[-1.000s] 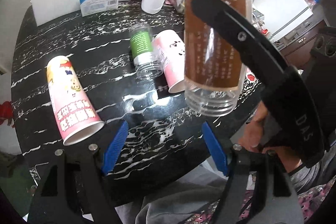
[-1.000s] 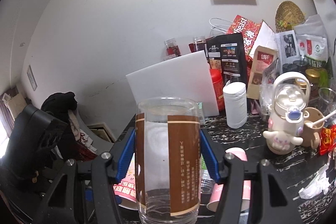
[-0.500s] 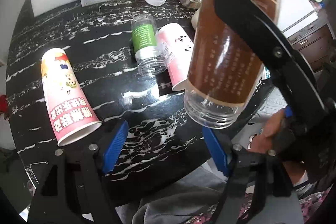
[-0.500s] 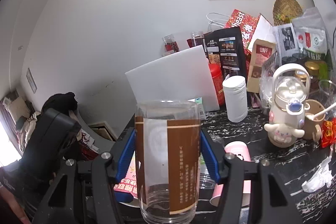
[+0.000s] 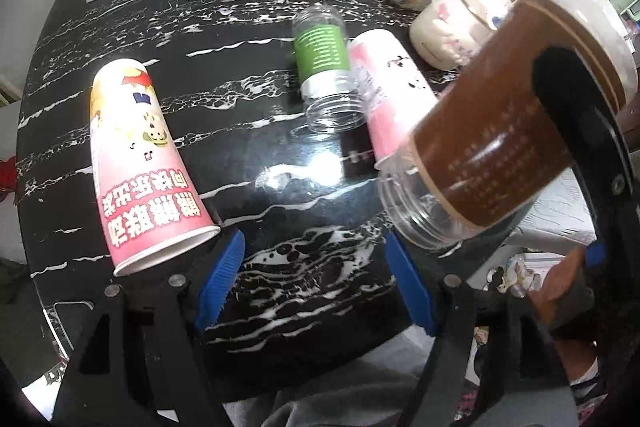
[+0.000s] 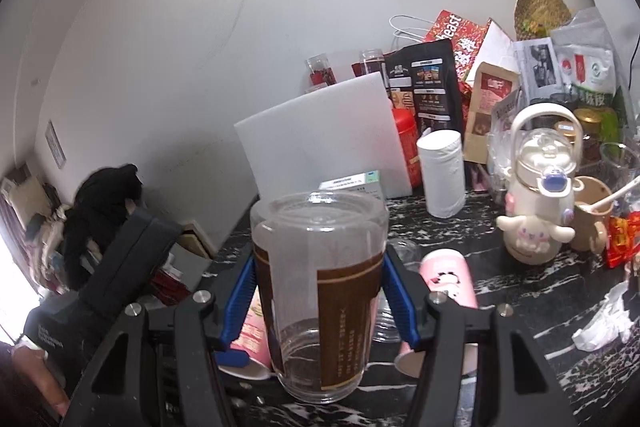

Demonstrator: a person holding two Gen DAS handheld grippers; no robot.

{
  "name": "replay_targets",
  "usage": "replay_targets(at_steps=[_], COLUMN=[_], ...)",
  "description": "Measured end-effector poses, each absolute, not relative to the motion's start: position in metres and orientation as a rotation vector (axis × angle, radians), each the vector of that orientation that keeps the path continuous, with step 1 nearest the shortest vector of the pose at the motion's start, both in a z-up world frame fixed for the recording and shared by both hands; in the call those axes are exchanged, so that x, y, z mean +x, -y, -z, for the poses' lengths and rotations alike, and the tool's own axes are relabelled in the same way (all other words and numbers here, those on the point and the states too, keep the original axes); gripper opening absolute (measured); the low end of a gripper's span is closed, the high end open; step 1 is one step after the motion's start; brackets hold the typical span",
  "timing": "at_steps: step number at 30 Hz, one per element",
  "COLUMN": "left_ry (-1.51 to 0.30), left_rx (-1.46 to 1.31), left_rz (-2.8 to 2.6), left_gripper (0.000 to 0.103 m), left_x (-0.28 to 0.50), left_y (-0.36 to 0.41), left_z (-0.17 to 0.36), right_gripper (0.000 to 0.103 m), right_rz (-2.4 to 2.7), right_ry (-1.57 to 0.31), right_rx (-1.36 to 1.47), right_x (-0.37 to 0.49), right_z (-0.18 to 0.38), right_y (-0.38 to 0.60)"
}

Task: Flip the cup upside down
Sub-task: 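Lower the inverted jar onto the table and open the right gripper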

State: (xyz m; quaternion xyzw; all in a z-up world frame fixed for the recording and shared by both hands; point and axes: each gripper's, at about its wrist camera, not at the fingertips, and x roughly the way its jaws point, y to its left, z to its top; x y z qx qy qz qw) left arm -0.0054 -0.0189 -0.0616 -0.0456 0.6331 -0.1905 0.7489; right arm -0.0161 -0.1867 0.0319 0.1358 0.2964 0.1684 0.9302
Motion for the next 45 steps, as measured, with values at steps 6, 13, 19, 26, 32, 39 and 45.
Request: replay_targets(at_steps=[6, 13, 19, 26, 32, 39, 45], left_ry=[-1.406, -1.368, -1.337, -1.338, -1.345, -1.368, -1.391], left_rx=[-0.060, 0.026, 0.059, 0.075, 0.076, 0.097, 0.114], left_rz=[0.394, 0.322, 0.280, 0.283, 0.284, 0.269, 0.244], left_gripper=[0.072, 0.072, 0.072, 0.072, 0.072, 0.072, 0.072], left_x=[-0.016, -0.039, -0.047, -0.049, -0.051, -0.056, -0.058], left_y=[0.019, 0.007, 0.002, 0.004, 0.004, 0.004, 0.000], left_z=[0.101, 0.113, 0.114, 0.115, 0.119, 0.125, 0.114], right_gripper=[0.060, 0.060, 0.060, 0.060, 0.061, 0.067, 0.072], right_rz=[-0.291, -0.254, -0.219, -0.205, -0.199, -0.201, -0.186], right_ry=[-0.607, -0.610, -0.608, -0.590, -0.592, -0.642, -0.696], right_rx=[0.246, 0.191, 0.150, 0.100, 0.072, 0.084, 0.080], right_x=[-0.028, -0.045, -0.061, -0.074, -0.080, -0.081, -0.081], right_z=[0.006, 0.046, 0.062, 0.066, 0.065, 0.068, 0.058], right_y=[0.188, 0.185, 0.177, 0.172, 0.170, 0.172, 0.173])
